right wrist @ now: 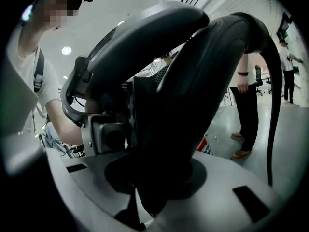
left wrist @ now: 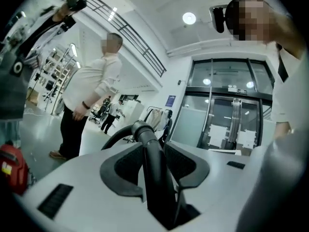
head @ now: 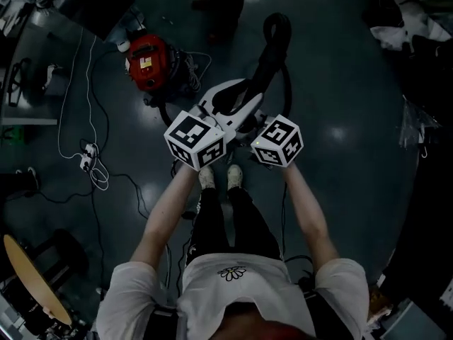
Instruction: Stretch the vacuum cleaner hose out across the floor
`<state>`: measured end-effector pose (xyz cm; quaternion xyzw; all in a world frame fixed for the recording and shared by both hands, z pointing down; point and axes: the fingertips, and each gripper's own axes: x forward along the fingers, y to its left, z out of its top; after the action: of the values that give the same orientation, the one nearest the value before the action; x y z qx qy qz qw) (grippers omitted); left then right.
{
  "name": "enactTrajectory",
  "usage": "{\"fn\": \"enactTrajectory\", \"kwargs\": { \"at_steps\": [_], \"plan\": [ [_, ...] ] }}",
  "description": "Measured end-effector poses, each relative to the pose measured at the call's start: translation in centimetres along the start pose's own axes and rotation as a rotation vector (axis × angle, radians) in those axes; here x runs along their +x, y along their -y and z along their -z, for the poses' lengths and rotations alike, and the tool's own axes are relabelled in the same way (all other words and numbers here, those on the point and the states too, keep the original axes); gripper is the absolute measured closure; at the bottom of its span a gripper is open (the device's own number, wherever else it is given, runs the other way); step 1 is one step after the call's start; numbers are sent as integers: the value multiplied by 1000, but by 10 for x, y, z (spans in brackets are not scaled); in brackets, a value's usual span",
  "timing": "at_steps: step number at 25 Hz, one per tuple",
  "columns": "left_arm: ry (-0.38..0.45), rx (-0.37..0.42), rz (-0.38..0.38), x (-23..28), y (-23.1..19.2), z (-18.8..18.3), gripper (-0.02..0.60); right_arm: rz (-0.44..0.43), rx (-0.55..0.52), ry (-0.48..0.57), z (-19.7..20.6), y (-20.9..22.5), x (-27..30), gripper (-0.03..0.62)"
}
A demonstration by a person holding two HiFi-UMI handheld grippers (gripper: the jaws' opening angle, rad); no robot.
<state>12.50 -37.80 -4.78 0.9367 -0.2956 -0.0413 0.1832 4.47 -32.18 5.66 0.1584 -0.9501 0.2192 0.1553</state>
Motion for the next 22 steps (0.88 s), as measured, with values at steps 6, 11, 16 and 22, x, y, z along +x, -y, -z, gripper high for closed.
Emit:
{"fn": "enactTrajectory", "kwargs": {
  "at_steps": [6,11,16,22],
  "plan": [
    [75,220,66,-46,142,-107,466,140,52,257,-92,-77,-106,482],
    [171,209,-43,-161,221,-110,466,284,89,469,-108,-157,-167,482],
    [147,95,-143,-277,286,-45,465,447,98,612,-92,-260,-201,482],
    [25,-151,-106,-333,373,35,364,565,108,735,-67,-361,-246,482]
  ]
}}
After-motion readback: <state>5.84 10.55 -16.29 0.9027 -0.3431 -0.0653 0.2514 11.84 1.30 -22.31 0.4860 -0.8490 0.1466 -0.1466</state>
